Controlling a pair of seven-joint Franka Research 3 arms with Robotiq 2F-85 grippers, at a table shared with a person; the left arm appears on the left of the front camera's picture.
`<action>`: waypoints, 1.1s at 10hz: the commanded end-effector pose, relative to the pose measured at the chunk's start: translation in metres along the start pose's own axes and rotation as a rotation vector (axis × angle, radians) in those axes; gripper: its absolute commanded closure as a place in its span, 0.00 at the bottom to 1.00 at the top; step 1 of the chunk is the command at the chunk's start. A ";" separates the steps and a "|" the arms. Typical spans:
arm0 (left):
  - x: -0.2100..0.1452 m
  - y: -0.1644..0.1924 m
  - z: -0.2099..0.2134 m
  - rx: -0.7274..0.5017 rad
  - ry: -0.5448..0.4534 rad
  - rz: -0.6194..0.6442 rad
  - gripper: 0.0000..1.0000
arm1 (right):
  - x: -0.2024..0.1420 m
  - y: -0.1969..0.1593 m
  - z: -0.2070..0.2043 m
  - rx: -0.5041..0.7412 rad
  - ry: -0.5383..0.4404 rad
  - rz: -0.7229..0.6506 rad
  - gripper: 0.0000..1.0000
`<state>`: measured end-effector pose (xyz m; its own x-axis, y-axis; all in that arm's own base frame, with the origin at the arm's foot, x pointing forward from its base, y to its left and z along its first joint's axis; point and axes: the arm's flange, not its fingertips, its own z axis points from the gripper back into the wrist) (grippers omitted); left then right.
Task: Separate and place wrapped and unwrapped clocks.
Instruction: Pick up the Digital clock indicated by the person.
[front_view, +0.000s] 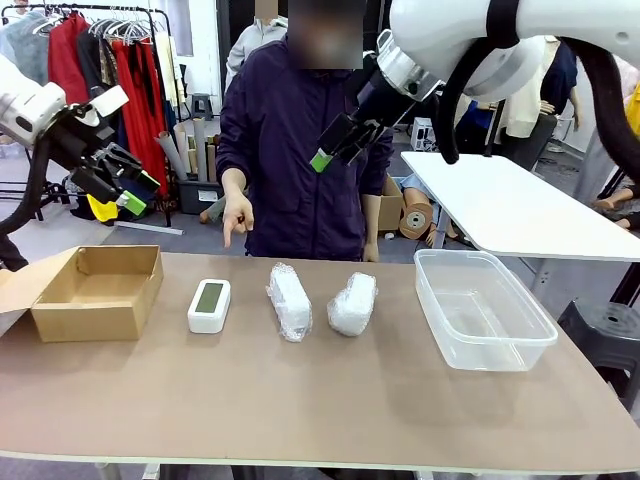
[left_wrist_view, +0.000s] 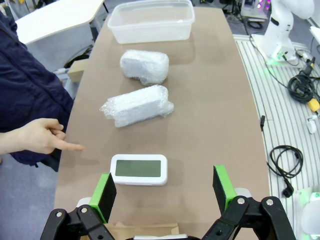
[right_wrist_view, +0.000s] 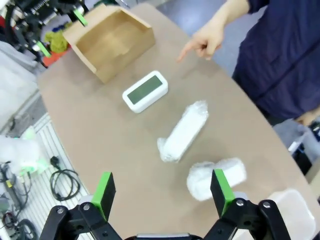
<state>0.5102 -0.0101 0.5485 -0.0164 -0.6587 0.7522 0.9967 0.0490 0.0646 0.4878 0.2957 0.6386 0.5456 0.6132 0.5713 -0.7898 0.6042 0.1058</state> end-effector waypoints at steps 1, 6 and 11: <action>0.000 -0.001 0.002 0.003 -0.003 -0.001 0.00 | -0.015 -0.004 0.005 -0.007 -0.029 -0.021 0.00; 0.000 -0.001 0.002 0.003 -0.003 -0.001 0.00 | -0.015 -0.004 0.005 -0.007 -0.029 -0.021 0.00; 0.000 -0.001 0.002 0.003 -0.003 -0.001 0.00 | 0.043 0.050 -0.029 -0.126 0.055 -0.276 0.00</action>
<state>0.5102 -0.0099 0.5485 -0.0161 -0.6588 0.7522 0.9967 0.0494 0.0647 0.4735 0.3348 0.6330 0.7103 0.4895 0.5059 -0.6372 0.7525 0.1665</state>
